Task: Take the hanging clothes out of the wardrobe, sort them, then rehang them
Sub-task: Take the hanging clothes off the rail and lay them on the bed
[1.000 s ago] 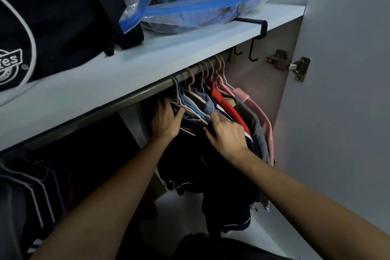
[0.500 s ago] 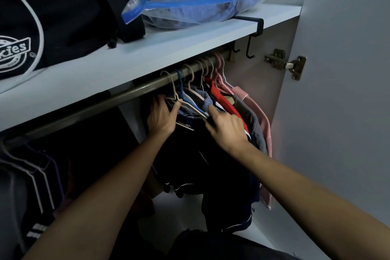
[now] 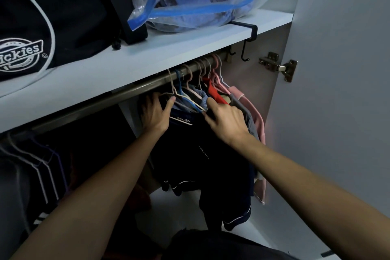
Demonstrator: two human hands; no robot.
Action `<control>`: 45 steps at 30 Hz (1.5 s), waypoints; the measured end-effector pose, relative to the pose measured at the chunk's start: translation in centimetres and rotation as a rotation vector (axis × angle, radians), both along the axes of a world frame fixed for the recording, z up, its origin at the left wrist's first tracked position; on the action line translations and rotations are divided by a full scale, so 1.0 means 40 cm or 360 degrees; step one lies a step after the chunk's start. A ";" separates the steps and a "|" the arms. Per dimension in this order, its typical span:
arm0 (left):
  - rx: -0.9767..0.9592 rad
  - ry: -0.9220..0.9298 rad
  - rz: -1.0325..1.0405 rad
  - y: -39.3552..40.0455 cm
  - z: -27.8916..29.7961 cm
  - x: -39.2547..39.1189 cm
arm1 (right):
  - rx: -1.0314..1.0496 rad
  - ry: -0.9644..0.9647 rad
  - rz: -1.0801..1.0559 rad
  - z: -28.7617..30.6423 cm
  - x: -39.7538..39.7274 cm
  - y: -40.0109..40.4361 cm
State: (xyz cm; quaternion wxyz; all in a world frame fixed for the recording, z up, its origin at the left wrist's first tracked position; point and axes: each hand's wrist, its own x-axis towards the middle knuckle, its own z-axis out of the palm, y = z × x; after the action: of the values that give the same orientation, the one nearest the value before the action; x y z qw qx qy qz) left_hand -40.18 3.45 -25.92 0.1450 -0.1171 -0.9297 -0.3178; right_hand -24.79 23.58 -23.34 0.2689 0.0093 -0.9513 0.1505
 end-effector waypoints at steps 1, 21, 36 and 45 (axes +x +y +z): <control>0.0029 0.0001 -0.0006 -0.004 0.005 0.000 | 0.0011 -0.0006 0.0010 0.009 0.003 -0.002; -0.0234 0.0372 -0.0157 0.069 0.138 0.415 | -0.0104 0.0009 -0.0037 0.103 0.414 0.205; 0.0021 0.0667 -0.0671 0.216 0.192 0.814 | -0.0168 0.0201 -0.0506 0.113 0.948 0.320; 0.0115 0.0589 -0.1335 0.440 0.181 1.131 | -0.0158 0.0251 -0.1140 0.112 1.452 0.316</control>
State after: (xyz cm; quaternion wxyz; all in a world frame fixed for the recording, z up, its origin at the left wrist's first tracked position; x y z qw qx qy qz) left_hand 5.07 21.07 -18.70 0.1714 -0.5331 -0.7486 -0.3550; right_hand 33.29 36.24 -18.86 0.3772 -0.3256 -0.8621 0.0916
